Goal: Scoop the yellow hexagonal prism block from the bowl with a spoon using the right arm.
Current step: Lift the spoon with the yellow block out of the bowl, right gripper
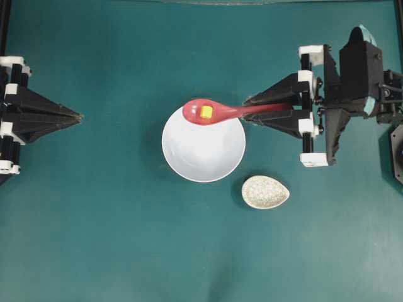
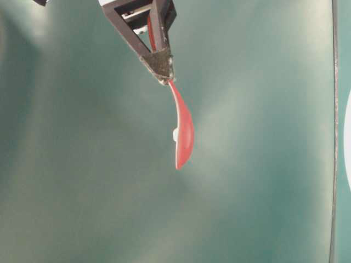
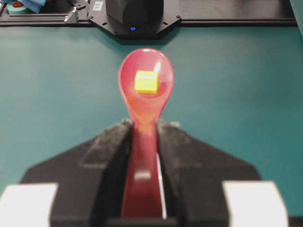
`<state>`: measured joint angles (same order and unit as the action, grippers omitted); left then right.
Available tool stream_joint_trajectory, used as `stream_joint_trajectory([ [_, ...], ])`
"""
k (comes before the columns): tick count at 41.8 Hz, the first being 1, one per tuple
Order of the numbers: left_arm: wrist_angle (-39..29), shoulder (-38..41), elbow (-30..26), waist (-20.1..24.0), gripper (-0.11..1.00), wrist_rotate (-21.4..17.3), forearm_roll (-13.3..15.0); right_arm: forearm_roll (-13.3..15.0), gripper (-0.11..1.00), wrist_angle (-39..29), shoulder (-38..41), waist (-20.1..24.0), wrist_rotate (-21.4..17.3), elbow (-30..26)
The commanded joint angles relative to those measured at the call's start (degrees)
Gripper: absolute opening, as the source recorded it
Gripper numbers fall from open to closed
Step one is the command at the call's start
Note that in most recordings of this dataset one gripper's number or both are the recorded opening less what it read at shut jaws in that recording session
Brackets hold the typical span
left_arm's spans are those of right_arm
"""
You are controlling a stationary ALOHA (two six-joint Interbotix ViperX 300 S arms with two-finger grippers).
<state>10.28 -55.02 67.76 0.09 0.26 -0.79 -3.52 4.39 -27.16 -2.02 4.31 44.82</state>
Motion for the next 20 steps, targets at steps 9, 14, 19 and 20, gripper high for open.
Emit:
stream_joint_trajectory([
  [9, 0.4, 0.3, -1.0, 0.0, 0.0, 0.1, 0.0, 1.3, 0.23, 0.6, -0.5, 0.1, 0.0, -1.5],
  [14, 0.3, 0.3, -0.9, 0.0, 0.0, 0.1, -0.1, 1.3, 0.22, 0.4, -0.5, 0.1, -0.2, -1.4],
  [19, 0.4, 0.3, -1.0, 0.0, 0.0, 0.1, 0.0, 1.4, 0.23, 0.5, -0.6, 0.1, 0.0, -1.5],
  [20, 0.4, 0.2, -1.0, 0.0, 0.0, 0.1, -0.1, 1.4, 0.22, 0.6, -0.5, 0.0, 0.0, -1.5],
])
